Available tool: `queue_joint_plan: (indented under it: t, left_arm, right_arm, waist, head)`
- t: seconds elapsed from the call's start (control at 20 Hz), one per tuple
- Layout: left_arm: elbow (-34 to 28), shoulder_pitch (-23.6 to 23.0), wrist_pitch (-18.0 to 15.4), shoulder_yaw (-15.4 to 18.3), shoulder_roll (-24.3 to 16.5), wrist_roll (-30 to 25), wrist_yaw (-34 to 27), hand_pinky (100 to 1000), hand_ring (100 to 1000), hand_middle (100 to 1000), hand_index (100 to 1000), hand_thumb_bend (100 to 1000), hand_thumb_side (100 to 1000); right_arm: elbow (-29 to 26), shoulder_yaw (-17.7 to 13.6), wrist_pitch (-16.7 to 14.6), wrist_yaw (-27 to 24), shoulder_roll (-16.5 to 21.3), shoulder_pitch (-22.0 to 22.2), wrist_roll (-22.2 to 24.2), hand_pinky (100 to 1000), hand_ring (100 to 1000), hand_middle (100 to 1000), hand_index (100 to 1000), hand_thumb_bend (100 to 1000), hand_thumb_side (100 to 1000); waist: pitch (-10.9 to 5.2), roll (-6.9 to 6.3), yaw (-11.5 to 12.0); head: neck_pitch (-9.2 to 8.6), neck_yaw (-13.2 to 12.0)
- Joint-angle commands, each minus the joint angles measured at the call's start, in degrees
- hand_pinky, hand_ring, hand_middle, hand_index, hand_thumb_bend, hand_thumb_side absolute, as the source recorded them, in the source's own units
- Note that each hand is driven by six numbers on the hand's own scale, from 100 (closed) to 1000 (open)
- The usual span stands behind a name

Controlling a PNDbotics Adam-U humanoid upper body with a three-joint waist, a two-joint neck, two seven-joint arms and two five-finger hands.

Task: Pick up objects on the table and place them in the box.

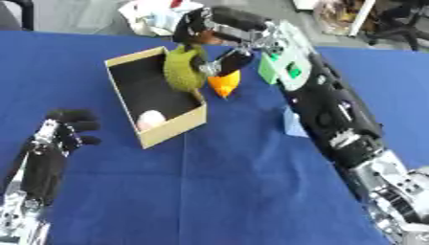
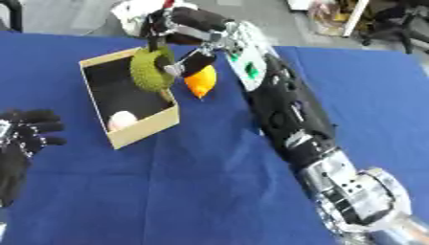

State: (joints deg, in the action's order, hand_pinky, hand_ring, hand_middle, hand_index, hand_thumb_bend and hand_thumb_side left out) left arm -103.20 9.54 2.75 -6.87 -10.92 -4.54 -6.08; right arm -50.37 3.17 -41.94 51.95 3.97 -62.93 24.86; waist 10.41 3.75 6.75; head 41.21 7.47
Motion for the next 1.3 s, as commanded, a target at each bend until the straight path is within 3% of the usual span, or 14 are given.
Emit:
queue_joint_plan:
  t: [0.05, 0.3, 0.45, 0.5, 0.65, 0.7, 0.95, 1.15, 1.3]
  left_arm:
    - [-1.4, 1.1, -0.1, -0.5, 0.2, -0.6, -0.4, 636, 723, 673, 750, 100, 915]
    - [-1.4, 1.4, 0.0, -0.6, 0.4, -0.8, -0.6, 636, 723, 672, 749, 100, 918]
    - [-1.4, 1.3, 0.0, -0.6, 0.4, -0.9, -0.5, 636, 723, 672, 749, 100, 917]
    - [-1.4, 1.3, 0.0, -0.6, 0.4, -0.8, -0.5, 636, 722, 672, 749, 100, 917]
    - [-1.4, 1.2, 0.0, -0.6, 0.3, -0.8, -0.5, 636, 722, 672, 749, 100, 917]
    - [-1.4, 1.2, -0.1, -0.5, 0.3, -0.8, -0.5, 636, 722, 672, 749, 100, 916]
    - [-1.3, 1.0, -0.1, -0.4, 0.2, -0.6, -0.4, 636, 722, 672, 749, 100, 917]
    - [-1.3, 0.7, -0.1, -0.2, 0.0, -0.5, -0.3, 635, 722, 671, 749, 100, 916]
    - [-1.2, 0.4, -0.2, 0.3, -0.3, 0.0, -0.2, 635, 721, 671, 749, 100, 916]
  right_arm:
    - [2.6, -2.4, -10.0, 8.8, -2.7, -0.5, 5.5, 808, 801, 778, 532, 100, 100]
    - [5.3, -2.7, -10.0, 19.7, -5.0, 0.1, -2.1, 817, 818, 816, 863, 100, 100]
    - [6.4, -2.5, -10.0, 23.1, -5.0, 0.0, -5.9, 820, 827, 837, 998, 100, 114]
    - [6.6, -2.6, -10.0, 23.9, -4.9, -0.1, -7.0, 820, 828, 838, 1000, 100, 134]
    - [6.0, -3.2, -10.0, 24.9, -4.4, -0.8, -11.1, 816, 825, 844, 1000, 100, 336]
    - [5.7, -3.3, -10.0, 24.9, -4.1, -1.0, -12.5, 816, 824, 843, 1000, 100, 285]
    - [4.2, -3.0, -10.0, 22.9, -2.3, -3.0, -17.0, 816, 824, 847, 1000, 100, 282]
    - [2.8, -2.3, -10.0, 18.7, 0.6, -4.7, -18.0, 817, 824, 853, 1000, 100, 193]
    - [1.7, -0.9, -10.0, 13.4, 3.5, -4.0, -17.2, 813, 821, 855, 1000, 100, 181]
  waist:
    - [0.01, -1.30, 0.5]
    - [0.10, -1.31, 1.1]
    - [0.05, -1.27, 0.9]
    - [0.03, -1.27, 0.9]
    - [-0.04, -1.34, 0.6]
    - [-0.06, -1.37, 0.5]
    - [-0.22, -1.45, 0.0]
    - [-0.39, -1.36, -0.7]
    - [-0.55, -1.29, -1.7]
  head:
    - [-1.03, 1.3]
    - [-1.20, 1.9]
    - [-1.24, 1.9]
    - [-1.26, 1.9]
    - [-1.34, 1.8]
    - [-1.37, 1.8]
    - [-1.27, 1.6]
    - [-1.13, 1.0]
    - [-0.95, -0.3]
